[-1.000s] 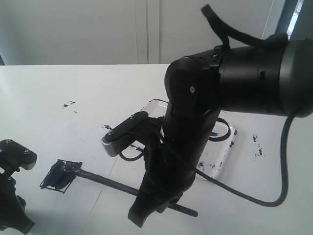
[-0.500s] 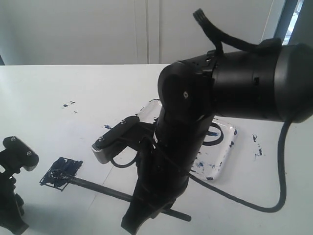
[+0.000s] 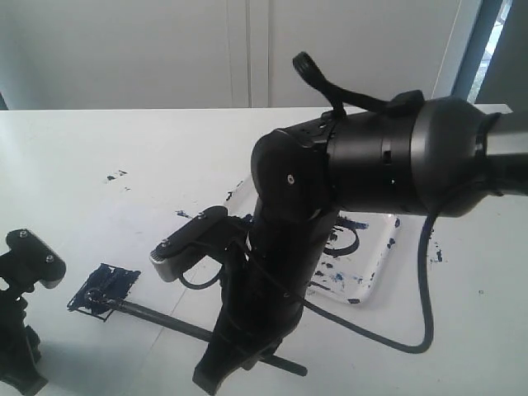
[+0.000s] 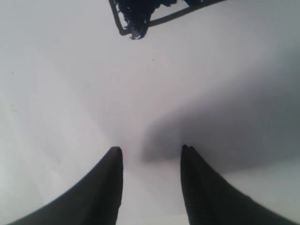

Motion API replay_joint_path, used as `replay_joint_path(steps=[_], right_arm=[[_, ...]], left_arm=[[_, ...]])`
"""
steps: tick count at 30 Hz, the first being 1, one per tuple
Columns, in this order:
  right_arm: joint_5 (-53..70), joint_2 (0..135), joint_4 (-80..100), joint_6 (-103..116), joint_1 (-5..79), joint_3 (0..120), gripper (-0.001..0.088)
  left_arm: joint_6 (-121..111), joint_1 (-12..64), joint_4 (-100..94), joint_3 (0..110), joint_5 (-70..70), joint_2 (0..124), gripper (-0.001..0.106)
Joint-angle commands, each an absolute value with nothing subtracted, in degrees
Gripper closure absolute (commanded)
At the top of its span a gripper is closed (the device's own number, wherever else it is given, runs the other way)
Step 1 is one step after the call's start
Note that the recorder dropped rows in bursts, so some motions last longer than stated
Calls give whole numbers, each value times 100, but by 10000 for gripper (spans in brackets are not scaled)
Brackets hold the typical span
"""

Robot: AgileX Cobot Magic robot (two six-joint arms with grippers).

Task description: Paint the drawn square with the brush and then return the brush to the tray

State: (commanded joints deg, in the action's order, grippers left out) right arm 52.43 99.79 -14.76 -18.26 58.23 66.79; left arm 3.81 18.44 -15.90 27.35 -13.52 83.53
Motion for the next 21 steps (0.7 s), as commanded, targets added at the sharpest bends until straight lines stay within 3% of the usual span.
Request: replay_joint_path(steps=[21], right_arm=[[5206, 10180, -1201, -1605, 5939, 6679, 868]], left_arm=[[381, 1844, -1590, 2735, -1351, 8353, 598]])
